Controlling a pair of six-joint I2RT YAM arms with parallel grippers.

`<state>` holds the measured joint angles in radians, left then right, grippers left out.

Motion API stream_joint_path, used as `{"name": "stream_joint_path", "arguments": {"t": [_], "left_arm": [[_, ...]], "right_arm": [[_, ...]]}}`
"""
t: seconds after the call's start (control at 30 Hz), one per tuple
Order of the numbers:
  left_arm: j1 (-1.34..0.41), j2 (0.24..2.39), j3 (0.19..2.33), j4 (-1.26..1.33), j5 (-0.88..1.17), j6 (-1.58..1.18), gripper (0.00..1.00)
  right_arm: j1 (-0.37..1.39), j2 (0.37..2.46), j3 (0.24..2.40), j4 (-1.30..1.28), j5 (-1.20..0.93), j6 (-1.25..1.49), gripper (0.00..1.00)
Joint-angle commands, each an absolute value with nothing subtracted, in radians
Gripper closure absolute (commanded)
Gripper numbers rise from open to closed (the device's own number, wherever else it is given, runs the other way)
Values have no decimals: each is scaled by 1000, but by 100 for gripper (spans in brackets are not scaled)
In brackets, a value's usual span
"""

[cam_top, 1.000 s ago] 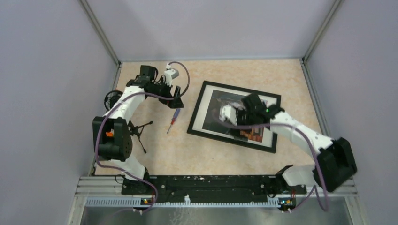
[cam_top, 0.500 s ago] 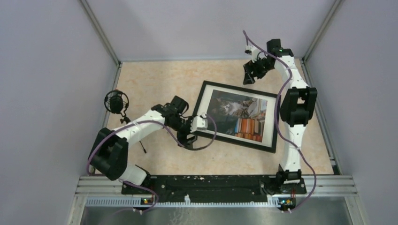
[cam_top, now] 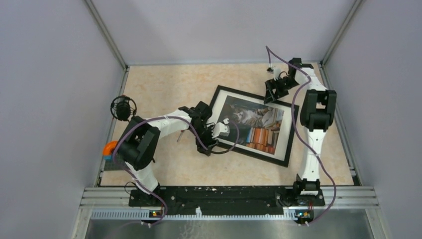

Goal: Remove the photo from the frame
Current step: Adjust the photo frame at the center of the board.

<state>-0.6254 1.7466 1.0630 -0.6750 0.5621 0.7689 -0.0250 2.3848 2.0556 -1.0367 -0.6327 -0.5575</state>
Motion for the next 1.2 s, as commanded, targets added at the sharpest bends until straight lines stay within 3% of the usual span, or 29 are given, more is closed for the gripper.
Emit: {"name": "stream_joint_path", "arguments": {"t": [0.0,0.37,0.63,0.93,1.03,1.1,1.17], "left_arm": [[-557,1812,1126,-651,521,725,36],[-425,2030,1404,-624,476,623,28],[-411,2186,1649,-661,523,504,26],[-414,2087,1528,-658,532,431,25],[-412,1996,1463,-613,465,249,18],[-411,1922,1407,-569,457,130,4],[-411,1848,1339,-510,437,19,1]], "right_arm": [[-62,2319,1898,-1123,-689,-560,19],[-73,2081,1433,-1131,-754,-587,20],[-8,1950,1268,-1116,-750,-560,20],[24,1870,1196,-1019,-708,-384,24],[31,1763,1145,-892,-612,-197,25],[31,1665,1116,-807,-550,-97,25],[35,1598,1106,-733,-497,-22,25]]}}
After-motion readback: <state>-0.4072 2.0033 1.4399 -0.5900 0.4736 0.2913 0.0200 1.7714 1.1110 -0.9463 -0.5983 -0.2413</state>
